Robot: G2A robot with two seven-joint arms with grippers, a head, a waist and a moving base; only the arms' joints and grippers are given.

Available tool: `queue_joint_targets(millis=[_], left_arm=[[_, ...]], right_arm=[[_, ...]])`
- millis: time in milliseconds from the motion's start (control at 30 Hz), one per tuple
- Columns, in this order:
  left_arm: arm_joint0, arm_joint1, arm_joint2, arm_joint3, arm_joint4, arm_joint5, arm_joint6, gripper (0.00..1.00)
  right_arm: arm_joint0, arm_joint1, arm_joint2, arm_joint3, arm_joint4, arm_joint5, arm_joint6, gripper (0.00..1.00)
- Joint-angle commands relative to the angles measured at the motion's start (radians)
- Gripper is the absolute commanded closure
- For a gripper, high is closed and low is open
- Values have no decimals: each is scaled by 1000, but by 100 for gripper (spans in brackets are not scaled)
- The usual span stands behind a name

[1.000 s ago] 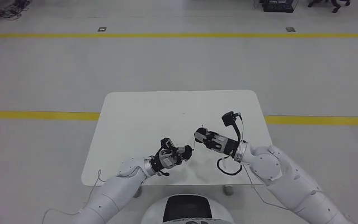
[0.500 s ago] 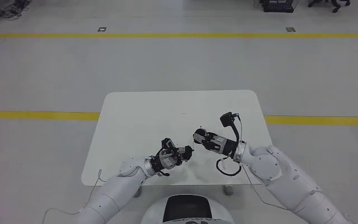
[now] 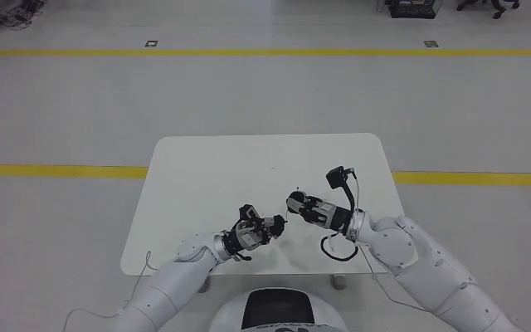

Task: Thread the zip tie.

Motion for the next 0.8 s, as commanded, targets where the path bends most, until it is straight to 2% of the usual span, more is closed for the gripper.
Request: queue_joint_targets(millis=[0,333,767], left_arm=[[-1,0,0,1,-1,0,0,100],[-2,-1,-1,3,-4,1,0,100],[-2,-1,0,3,3,4,-3,100]], right_arm=[[-1,1,0,0,0,0,0,100],[1,4,-2,-3,-1,0,16,100],[-17,12,15,-17,-3,0,-20,100]])
